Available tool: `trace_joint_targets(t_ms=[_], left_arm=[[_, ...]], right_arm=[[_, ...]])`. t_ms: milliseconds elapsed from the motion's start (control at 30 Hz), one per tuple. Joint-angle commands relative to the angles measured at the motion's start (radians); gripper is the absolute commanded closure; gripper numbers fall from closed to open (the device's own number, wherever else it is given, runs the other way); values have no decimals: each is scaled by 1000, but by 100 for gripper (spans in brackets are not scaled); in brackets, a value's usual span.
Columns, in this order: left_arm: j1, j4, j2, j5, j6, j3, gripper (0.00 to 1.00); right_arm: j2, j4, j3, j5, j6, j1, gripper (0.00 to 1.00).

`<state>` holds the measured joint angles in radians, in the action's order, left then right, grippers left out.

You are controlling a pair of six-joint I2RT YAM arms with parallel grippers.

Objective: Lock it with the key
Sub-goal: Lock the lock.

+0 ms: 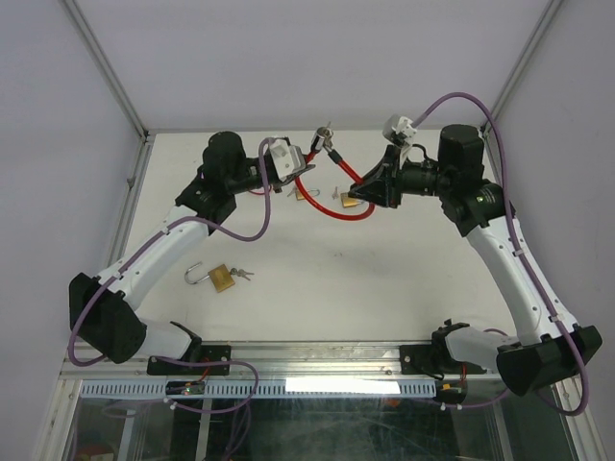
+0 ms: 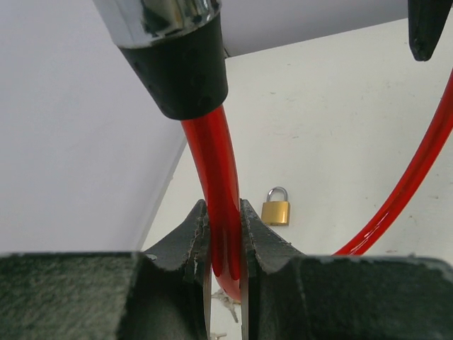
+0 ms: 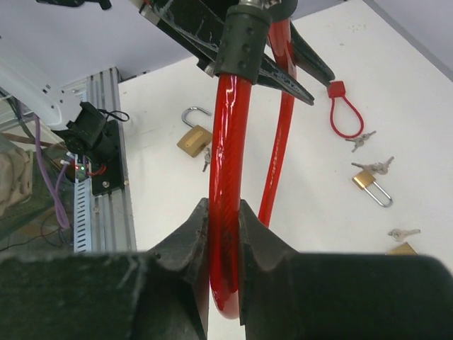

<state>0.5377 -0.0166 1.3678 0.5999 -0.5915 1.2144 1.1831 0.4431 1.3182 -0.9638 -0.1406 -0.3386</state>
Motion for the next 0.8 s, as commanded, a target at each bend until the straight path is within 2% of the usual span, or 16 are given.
trace_joint_targets(t_ms=[0, 233, 433, 567, 767], left_arm=[[10, 134, 10, -22, -118, 60, 100], [42, 203, 22, -133, -161, 83, 100], [72, 242, 28, -206, -193, 101, 100], [74, 281, 29, -175, -206, 117, 100], [74, 417, 54, -102, -219, 178, 100]], right_arm=[[-32, 80, 66, 80, -136, 44, 100], [-18, 137, 63, 82, -180, 79, 100], [19, 233, 90, 22, -234, 80, 100], [29, 278, 113, 50, -293, 82, 100], [-6, 242, 99, 151, -330, 97, 100]])
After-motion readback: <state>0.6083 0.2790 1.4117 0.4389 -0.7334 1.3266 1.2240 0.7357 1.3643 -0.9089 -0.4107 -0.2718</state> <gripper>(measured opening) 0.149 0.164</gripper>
